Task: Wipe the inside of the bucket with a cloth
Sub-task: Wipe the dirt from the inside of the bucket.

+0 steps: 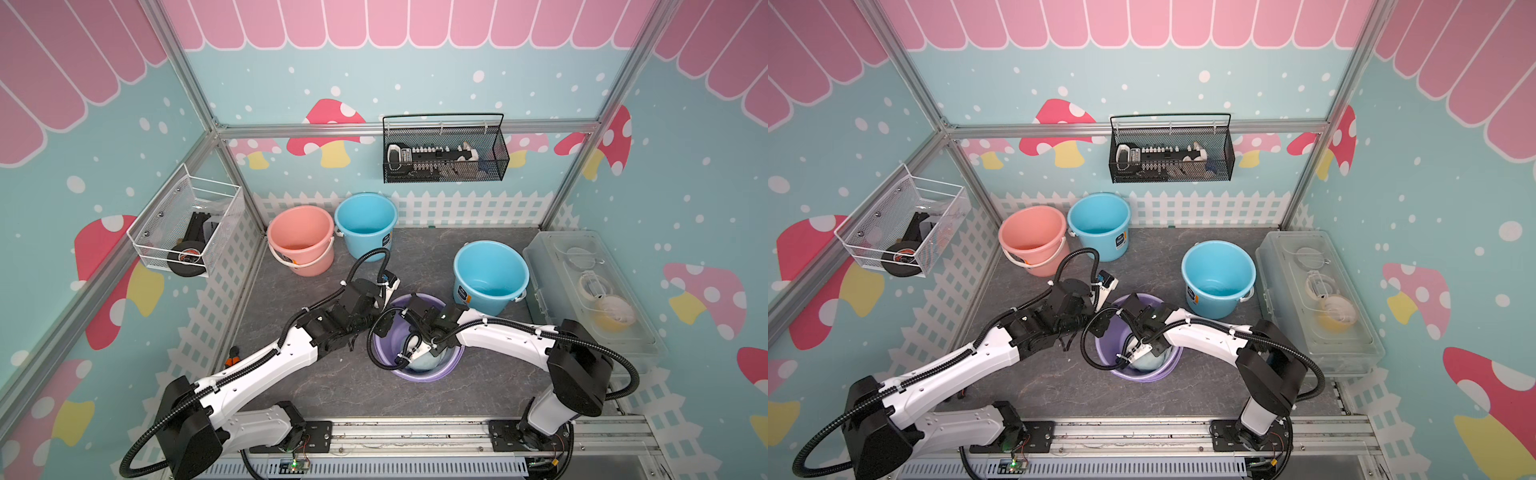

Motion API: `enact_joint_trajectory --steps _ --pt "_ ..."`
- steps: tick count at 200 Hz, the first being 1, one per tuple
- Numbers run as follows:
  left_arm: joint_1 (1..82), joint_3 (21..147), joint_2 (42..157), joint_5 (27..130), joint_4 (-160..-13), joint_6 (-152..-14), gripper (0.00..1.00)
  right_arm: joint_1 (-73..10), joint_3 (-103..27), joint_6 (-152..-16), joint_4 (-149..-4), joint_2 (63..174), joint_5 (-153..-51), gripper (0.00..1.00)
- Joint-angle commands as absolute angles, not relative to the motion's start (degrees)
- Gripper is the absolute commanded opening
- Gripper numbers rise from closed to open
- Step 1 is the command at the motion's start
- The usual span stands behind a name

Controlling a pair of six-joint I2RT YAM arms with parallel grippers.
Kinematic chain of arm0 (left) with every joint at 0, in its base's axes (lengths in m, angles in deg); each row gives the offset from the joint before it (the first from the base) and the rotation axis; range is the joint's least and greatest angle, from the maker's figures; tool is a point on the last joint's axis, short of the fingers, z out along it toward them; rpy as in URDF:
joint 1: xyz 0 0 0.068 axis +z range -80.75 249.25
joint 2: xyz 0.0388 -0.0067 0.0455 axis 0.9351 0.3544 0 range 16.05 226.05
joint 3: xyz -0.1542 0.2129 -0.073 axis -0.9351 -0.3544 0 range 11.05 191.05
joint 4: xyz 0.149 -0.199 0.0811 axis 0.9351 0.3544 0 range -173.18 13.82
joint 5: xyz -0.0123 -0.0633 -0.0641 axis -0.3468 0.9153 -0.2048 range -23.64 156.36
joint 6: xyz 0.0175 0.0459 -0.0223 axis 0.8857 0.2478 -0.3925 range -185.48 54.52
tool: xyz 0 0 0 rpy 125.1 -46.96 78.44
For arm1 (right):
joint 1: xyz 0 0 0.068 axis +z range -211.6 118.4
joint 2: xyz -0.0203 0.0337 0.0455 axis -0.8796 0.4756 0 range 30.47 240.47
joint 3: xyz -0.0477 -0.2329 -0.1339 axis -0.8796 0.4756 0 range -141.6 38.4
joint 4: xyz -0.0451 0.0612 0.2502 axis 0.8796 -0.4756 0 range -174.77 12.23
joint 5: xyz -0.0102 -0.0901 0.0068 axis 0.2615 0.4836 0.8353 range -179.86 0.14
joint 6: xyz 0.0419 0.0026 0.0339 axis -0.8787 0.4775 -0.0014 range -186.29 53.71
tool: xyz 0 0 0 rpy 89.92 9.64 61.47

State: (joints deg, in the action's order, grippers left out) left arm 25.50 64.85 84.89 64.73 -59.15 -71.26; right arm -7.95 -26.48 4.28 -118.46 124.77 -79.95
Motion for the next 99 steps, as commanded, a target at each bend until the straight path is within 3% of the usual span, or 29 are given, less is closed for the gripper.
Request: enact_joint_trajectory --steps 1,54,99 --pt "26.1 65.1 83.5 59.4 -60.8 -71.2 0.00 -8.1 -27.0 0.9 -131.7 126.8 -94.2 0.02" --pt "25.0 63.7 83.9 59.8 -63.1 -72.6 0.00 -8.3 -27.2 -4.3 -121.4 128.4 -115.3 0.01" --pt "24.5 63.1 84.0 60.2 -64.0 -73.5 0.00 -8.4 -19.9 -14.1 -89.1 127.1 -114.0 0.02"
